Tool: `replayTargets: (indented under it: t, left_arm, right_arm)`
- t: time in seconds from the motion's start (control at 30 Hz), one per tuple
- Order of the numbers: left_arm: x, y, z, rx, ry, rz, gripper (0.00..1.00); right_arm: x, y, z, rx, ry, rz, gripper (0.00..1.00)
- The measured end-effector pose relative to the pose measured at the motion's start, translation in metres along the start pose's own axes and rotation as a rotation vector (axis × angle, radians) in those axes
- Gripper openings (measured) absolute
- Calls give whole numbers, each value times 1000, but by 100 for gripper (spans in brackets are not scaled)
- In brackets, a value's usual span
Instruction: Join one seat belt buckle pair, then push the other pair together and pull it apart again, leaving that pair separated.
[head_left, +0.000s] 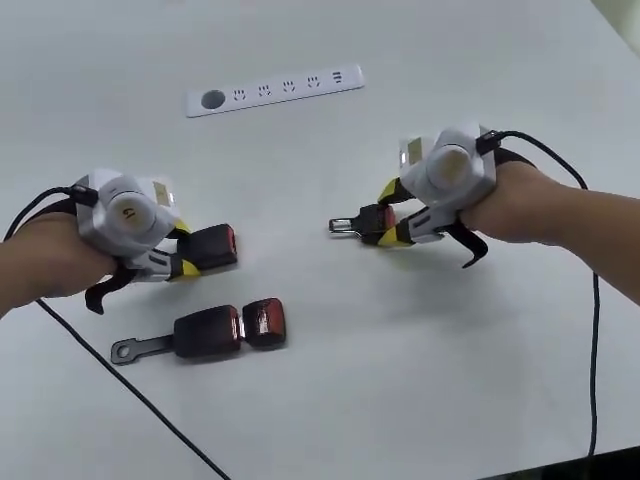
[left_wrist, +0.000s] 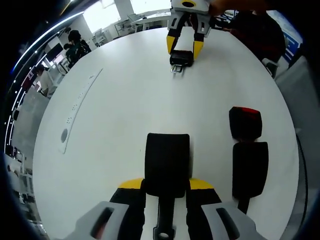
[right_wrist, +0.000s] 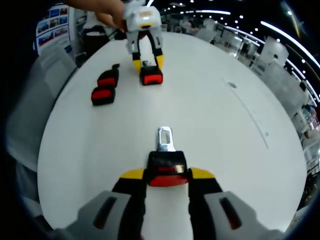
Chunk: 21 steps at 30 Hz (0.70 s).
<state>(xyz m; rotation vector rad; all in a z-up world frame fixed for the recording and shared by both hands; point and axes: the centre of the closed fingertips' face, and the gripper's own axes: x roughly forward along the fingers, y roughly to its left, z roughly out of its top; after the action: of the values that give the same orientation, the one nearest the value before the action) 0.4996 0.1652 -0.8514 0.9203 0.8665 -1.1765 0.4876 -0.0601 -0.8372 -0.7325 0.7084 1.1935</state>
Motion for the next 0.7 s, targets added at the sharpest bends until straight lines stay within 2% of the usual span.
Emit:
replayTargets:
  t: [0.17, 0.27, 0.53, 0.7]
  left_arm:
    - [0, 0, 1, 12, 6, -6, 32]
    - [0, 0, 1, 18, 10, -8, 32]
    - [0, 1, 2, 28, 10, -10, 31]
    - [-1, 2, 2, 28, 9, -10, 31]
  right_arm:
    - [6, 3, 9, -8, -7, 6, 31]
    - [14, 8, 21, -16, -22, 11, 31]
    - [45, 20, 68, -41, -72, 22, 31]
    - [62, 18, 87, -47, -95, 19, 31]
